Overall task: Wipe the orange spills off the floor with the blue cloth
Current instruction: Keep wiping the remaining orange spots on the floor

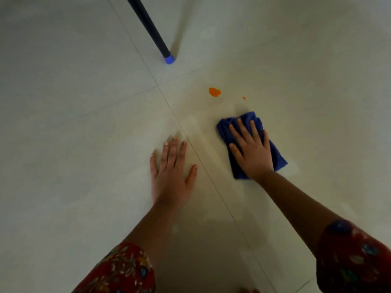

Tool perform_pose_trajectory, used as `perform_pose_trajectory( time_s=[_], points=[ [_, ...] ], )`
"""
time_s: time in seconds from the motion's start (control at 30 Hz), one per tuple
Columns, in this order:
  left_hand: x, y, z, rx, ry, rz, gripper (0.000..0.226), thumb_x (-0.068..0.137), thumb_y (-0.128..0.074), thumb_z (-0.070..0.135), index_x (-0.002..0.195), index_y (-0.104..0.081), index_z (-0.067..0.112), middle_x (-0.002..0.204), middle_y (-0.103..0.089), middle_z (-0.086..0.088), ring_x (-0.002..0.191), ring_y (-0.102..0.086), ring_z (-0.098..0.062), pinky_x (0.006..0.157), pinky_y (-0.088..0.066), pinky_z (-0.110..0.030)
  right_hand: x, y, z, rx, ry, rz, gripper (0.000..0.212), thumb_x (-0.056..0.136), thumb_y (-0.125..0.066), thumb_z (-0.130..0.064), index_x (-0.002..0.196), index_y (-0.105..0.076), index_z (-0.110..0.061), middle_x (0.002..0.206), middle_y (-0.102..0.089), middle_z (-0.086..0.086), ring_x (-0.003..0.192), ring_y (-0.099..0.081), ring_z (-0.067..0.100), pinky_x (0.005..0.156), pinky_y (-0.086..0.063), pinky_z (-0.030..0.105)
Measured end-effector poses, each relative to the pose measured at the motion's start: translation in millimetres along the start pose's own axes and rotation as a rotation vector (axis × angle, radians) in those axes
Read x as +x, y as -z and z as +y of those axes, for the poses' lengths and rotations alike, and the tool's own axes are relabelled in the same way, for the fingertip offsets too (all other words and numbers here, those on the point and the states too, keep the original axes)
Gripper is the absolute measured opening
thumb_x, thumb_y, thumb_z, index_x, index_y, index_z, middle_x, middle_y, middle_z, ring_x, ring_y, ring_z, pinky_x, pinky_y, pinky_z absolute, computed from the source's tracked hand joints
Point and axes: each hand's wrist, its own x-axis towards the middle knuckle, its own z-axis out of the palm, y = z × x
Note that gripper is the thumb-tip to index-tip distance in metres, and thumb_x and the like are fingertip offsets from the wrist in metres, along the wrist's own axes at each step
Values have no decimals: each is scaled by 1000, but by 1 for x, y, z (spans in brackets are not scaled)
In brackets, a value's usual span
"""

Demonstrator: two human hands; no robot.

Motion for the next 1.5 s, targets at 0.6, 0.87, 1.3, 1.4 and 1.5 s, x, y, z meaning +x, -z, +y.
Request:
perform_pose_trajectory(
  time_s=[0.6,0.87,1.3,1.4,1.5],
  points=[
    [2,3,0,2,-1,-26,69,96,-28,55,155,-2,28,163,5,3,149,5,-14,120,-6,-49,130,23,-9,164,-124,25,50,105,-19,-41,154,-13,-35,163,-5,-11,150,3,17,120,4,41],
    [4,2,1,14,-8,-24,69,96,-29,55,155,-5,27,163,1,2,150,1,-17,120,-8,-50,166,31,5,144,-320,71,51,104,-22,-44,154,-16,-36,163,-8,-10,151,-2,20,121,-1,44],
    [5,2,-1,41,-13,-49,70,96,-24,56,155,-2,24,163,3,-1,150,2,-20,118,-10,-53,136,24,26,-1,-24,26,56,98,-21,-60,152,-12,-45,163,-7,-12,150,0,24,118,-5,53],
    [4,3,0,35,-21,-54,70,96,-24,56,155,-2,25,163,3,0,150,2,-19,118,-10,-52,169,21,-18,-20,10,16,55,101,-23,-52,153,-14,-37,163,-9,-6,150,-3,27,120,-5,49],
    [5,2,0,35,-2,-39,70,95,-27,55,155,-8,25,163,-3,0,150,-1,-18,118,-10,-52,118,4,-64,-58,423,-5,57,99,-19,-49,152,-27,-29,160,-23,-2,149,-14,28,119,-15,49]
  ],
)
